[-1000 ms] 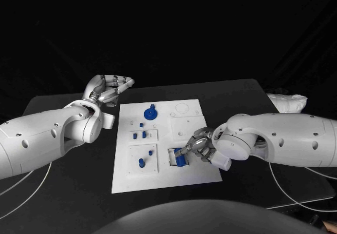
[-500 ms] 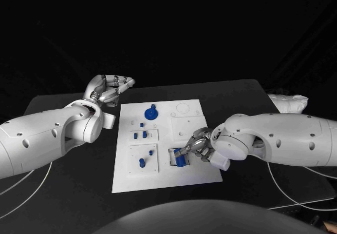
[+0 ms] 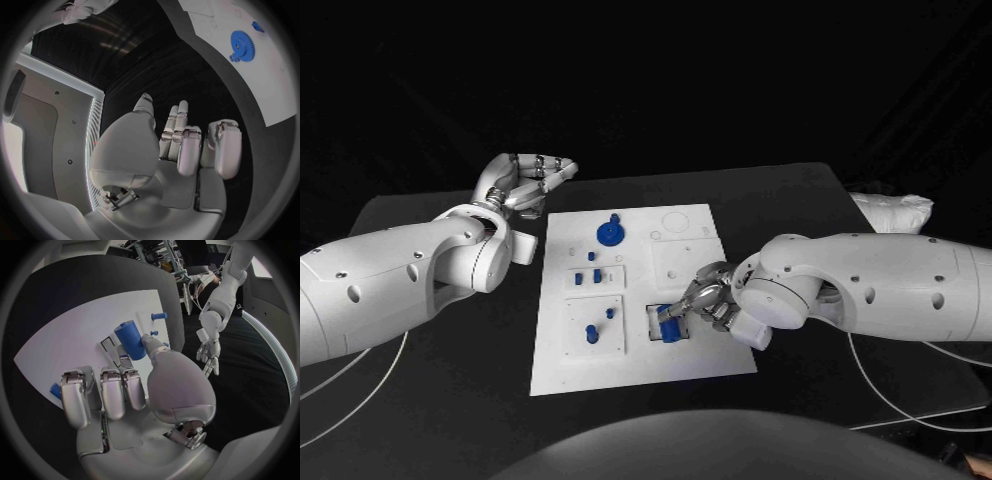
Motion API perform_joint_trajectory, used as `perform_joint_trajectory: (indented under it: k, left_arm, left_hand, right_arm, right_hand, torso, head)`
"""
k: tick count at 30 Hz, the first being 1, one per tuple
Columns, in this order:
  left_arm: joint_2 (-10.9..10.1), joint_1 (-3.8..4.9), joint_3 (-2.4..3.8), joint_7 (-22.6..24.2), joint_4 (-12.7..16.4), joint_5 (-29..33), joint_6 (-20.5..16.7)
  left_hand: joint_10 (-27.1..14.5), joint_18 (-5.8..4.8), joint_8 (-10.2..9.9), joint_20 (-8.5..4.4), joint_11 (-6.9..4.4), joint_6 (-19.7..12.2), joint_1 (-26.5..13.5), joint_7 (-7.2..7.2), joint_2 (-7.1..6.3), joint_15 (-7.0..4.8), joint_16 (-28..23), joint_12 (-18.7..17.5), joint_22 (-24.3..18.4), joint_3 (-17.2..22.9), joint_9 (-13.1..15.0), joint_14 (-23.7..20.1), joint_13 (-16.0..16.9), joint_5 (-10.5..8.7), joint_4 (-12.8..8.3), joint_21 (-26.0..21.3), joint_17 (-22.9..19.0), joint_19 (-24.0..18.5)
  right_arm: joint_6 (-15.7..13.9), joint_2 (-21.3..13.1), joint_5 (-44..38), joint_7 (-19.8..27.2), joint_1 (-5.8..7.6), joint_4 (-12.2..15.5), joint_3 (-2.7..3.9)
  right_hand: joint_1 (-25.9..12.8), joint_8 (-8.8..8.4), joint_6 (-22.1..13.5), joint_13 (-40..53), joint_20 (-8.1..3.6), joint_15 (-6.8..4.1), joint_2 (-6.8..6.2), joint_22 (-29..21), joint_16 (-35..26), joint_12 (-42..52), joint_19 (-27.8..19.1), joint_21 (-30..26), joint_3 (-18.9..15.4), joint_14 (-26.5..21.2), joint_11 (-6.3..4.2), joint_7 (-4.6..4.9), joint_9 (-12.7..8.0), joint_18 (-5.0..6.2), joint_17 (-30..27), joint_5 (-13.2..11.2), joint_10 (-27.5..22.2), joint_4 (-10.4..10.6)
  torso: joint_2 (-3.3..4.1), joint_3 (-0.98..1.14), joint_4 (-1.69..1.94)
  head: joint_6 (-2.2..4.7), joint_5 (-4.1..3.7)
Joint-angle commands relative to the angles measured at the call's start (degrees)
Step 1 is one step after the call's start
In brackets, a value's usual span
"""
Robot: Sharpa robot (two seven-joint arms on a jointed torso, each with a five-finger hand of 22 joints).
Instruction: Assemble the parts on the task board
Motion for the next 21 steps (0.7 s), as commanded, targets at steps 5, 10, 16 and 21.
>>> perform_joint_trajectory:
  k: [5, 10, 16, 21]
  left_arm:
    - [0.0, 0.04, 0.04, 0.1, 0.2, -0.1, 1.0]
    - [0.0, 0.04, 0.04, 0.0, 0.2, -0.1, 1.1]
    - [0.0, 0.04, 0.03, -0.1, 0.2, -0.1, 1.1]
    - [0.0, 0.04, 0.03, -0.1, 0.2, -0.1, 1.1]
  left_hand:
    - [-0.2, 0.7, -0.3, 0.28, 0.18, -0.3, 0.2, 0.09, 0.63, 0.31, -0.2, 0.0, 13.6, -0.4, -0.1, 5.2, 0.1, 0.39, 0.0, 0.0, 12.8, 2.6]
    - [-0.2, 0.7, -0.3, 0.28, 0.18, -0.3, 0.2, 0.09, 0.63, 0.31, -0.2, 0.0, 13.6, -0.4, -0.1, 5.2, 0.1, 0.39, 0.0, 0.0, 12.8, 2.6]
    - [-0.2, 0.7, -0.3, 0.28, 0.18, -0.3, 0.2, 0.09, 0.63, 0.31, -0.2, 0.0, 13.6, -0.4, -0.1, 5.2, 0.1, 0.39, 0.0, 0.0, 12.8, 2.6]
    - [-0.2, 0.7, -0.3, 0.28, 0.18, -0.3, 0.2, 0.09, 0.63, 0.31, -0.2, 0.0, 13.6, -0.4, -0.1, 5.2, 0.1, 0.39, 0.0, 0.0, 12.8, 2.6]
  right_arm:
    - [0.7, 0.3, -1.0, -0.1, -0.09, 0.0, -0.01]
    - [0.8, 0.6, -1.7, -0.2, -0.1, -0.2, -0.01]
    - [0.9, 0.9, -2.2, -0.3, -0.1, -0.3, -0.01]
    - [0.9, 1.1, -2.3, -0.3, -0.1, -0.4, -0.01]
  right_hand:
    - [-1.1, -0.74, 1.0, 15.1, 0.21, 0.32, -0.38, 15.1, 0.2, 0.2, 5.9, 0.3, -1.1, 6.0, 0.62, -1.33, -0.3, -0.38, 15.1, -0.5, 6.1, 0.1]
    - [-1.5, -1.12, 0.5, 15.1, 0.4, 0.57, -0.67, 15.1, 0.2, 0.2, 5.9, 0.3, -1.7, 6.0, 0.89, -0.96, -0.4, -0.38, 15.1, -1.1, 6.1, 0.3]
    - [-1.8, -1.53, -0.7, 15.1, 0.73, 0.92, -1.01, 15.1, 0.2, 0.2, 5.9, 0.3, -2.6, 6.0, 1.44, -0.4, -0.6, -0.38, 15.1, -1.6, 6.1, 0.4]
    - [-2.0, -1.53, -1.8, 15.1, 0.9, 1.0, -1.2, 15.1, 0.2, 0.2, 5.9, 0.3, -3.4, 6.0, 1.65, -0.26, -0.6, -0.38, 15.1, -1.9, 6.1, 0.6]
  torso:
    - [0.04, -0.01, 0.01]
    - [0.02, -0.01, 0.04]
    - [0.01, -0.03, 0.02]
    - [0.02, -0.02, 0.01]
  head:
    - [0.0, -0.07]
    - [0.0, -0.09]
    - [0.0, -0.07]
    - [0.0, -0.04]
